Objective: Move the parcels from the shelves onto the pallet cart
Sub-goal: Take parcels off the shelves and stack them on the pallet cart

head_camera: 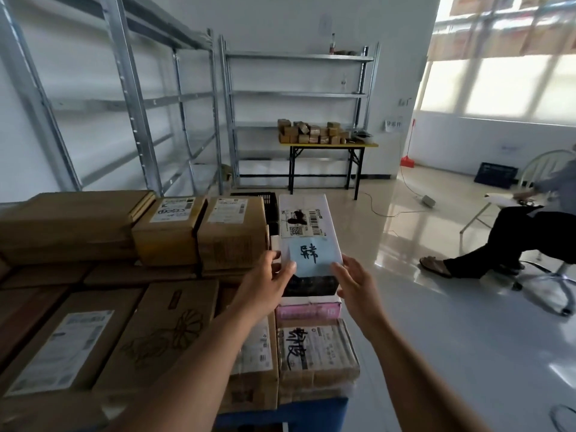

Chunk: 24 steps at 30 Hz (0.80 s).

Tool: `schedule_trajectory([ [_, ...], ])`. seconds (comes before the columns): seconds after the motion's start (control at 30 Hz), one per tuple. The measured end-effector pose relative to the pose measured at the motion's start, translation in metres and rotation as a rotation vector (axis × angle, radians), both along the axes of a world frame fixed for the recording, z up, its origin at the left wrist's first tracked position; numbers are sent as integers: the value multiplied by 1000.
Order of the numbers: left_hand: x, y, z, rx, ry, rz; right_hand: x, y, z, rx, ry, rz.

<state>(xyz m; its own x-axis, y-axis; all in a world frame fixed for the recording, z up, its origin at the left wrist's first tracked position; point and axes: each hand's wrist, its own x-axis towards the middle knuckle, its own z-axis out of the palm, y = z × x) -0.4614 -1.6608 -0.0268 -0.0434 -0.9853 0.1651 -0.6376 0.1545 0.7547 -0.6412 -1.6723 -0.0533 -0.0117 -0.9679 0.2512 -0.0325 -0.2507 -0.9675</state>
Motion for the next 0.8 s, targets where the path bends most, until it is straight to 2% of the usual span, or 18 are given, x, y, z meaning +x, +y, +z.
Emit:
schedule_trajectory([
  [0.2,-2,-41,-13,87,-11,123,5,-48,-12,91,45,40],
  [0.4,2,-53,-18,146,-94,152,4,-74,-21,120,130,70],
  [0.47,6,-49,-13,-7,-210,254,2,-79,-22,124,145,70],
  [0.6,21,-43,5,-506,-388,414,4,-82,-24,123,145,45],
  [0.63,25,-47,8,-551,-446,443,5,-82,-24,119,151,34],
  [0.7,34,-57,13,-396,-589,487,8,-80,-26,110,171,21],
  [0.77,43,-67,11,-171,-712,446,11,-79,-26,101,182,31],
  [0.8,47,-71,9,-132,-733,415,13,-79,-25,94,186,37],
])
